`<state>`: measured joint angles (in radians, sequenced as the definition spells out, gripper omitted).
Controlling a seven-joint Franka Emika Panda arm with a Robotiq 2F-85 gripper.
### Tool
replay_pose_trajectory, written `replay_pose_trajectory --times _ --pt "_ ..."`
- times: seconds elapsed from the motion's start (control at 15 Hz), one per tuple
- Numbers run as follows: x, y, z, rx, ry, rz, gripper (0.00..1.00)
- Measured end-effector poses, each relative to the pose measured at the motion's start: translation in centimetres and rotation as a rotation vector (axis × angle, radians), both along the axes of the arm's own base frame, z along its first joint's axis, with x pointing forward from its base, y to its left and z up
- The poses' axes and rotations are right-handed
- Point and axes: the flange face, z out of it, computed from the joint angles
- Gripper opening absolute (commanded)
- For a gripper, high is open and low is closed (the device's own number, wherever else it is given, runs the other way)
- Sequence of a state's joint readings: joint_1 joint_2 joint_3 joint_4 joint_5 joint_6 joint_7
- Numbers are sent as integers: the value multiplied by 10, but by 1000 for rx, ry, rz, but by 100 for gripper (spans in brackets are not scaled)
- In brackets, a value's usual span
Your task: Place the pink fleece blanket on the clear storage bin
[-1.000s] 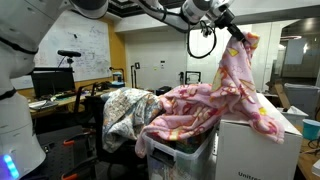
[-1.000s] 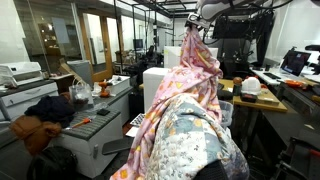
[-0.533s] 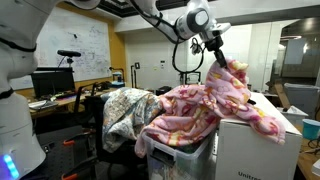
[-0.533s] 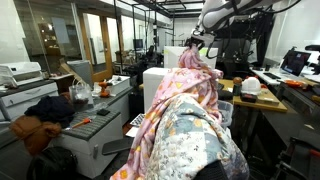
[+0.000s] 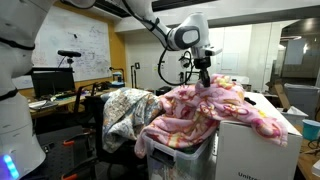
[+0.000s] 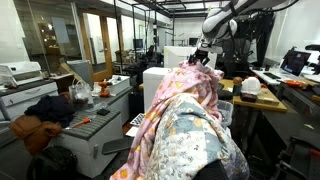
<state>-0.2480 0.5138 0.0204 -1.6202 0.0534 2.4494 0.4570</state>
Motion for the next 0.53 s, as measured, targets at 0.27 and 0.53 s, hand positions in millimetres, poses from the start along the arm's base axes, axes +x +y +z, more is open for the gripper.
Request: replay_pose_trajectory --times 0.27,0.53 --pt "-19 5 1 38 57 127 0" --pt "-32 -5 14 -82 44 159 40"
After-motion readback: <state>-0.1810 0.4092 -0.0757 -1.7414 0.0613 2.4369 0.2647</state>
